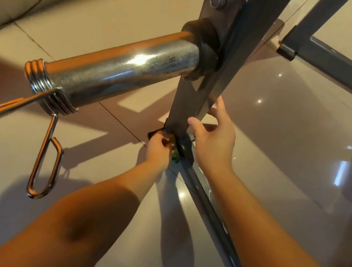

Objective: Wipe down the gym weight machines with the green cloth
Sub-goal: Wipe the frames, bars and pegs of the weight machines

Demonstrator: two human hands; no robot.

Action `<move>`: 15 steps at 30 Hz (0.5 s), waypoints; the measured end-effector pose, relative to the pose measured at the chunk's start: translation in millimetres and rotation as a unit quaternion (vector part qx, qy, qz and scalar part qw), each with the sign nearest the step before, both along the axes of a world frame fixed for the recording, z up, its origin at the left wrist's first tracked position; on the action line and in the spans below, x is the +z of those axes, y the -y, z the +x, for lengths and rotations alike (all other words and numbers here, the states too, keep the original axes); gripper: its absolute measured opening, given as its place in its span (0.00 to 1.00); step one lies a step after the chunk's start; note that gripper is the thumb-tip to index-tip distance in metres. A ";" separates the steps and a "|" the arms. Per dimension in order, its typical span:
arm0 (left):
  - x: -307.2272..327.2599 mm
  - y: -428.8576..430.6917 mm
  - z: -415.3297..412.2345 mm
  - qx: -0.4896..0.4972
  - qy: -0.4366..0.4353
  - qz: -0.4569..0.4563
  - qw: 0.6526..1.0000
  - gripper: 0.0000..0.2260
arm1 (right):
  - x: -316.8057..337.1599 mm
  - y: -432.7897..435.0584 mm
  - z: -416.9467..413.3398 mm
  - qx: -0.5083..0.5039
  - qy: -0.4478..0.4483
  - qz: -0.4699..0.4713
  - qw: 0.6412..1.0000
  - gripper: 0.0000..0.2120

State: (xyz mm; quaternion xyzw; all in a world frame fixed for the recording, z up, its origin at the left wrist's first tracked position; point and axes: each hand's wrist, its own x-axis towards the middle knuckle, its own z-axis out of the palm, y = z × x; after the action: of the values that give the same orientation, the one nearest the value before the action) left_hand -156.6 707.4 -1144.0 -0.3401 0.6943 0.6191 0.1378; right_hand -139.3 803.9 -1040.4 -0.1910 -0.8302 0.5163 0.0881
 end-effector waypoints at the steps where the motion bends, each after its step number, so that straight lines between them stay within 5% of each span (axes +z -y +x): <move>1: -3.3 3.4 6.4 -0.040 -0.012 -0.003 0.999 0.07 | -2.3 -5.1 4.3 -0.006 0.015 -0.022 1.000 0.36; 4: -7.2 10.7 26.9 -0.118 -0.044 -0.028 0.992 0.03 | -21.4 -25.5 25.3 -0.018 0.097 -0.033 0.995 0.27; 8: 13.2 4.8 45.3 -0.170 -0.095 0.048 0.980 0.02 | -38.3 -46.9 59.7 0.056 0.201 -0.088 0.974 0.15; 11: 26.3 -2.0 52.3 -0.221 -0.097 0.078 0.967 0.02 | -34.0 -45.1 77.2 0.062 0.202 -0.243 0.947 0.12; 15: 34.1 0.1 46.9 -0.286 -0.088 0.080 0.951 0.09 | -33.4 -38.4 81.0 -0.029 0.188 -0.291 0.938 0.11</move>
State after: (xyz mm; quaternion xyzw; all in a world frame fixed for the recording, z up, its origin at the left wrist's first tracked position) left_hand -109.7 707.3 -1109.9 -0.0595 0.7198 0.6349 0.2743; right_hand -58.3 842.3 -1073.8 -0.3260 -0.6391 0.6873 -0.1136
